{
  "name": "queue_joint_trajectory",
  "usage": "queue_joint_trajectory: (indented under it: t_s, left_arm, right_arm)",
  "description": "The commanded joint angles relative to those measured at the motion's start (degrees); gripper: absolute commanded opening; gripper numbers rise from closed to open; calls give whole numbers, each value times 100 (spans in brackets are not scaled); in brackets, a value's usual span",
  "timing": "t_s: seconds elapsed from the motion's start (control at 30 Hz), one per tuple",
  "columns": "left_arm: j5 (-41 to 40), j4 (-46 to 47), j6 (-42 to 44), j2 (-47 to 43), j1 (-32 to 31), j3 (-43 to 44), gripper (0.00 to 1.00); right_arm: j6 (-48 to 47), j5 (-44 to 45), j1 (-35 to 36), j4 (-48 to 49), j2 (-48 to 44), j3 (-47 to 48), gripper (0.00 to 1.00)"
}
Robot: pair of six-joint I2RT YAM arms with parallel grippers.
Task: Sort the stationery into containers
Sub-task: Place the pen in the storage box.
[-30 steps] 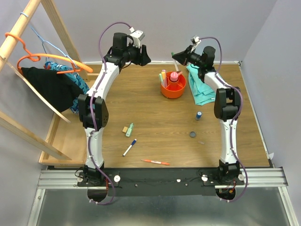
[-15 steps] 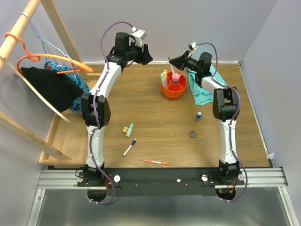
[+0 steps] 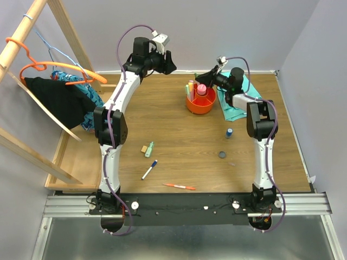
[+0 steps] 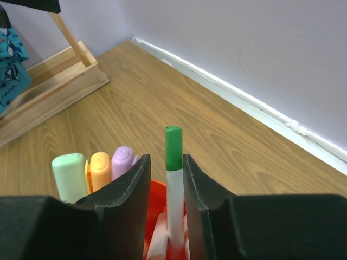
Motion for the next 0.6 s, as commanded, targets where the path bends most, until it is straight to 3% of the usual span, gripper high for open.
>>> queue_joint_trajectory:
  t_s: [0.0,0.37,0.57]
  left_arm:
    - [-28,107,58,56,-66,115,64]
    - [-133,-173,269,-409,-101,-87,63]
    - [120,-989,1059,-1480,-118,-1614,64]
  right_arm:
    - [-121,106,41,-60,-393,-250,47]
    - [-402,801,-21,-806,-1209,5,55]
    - [-815,1100,-126,-1570,-2255,-704,56]
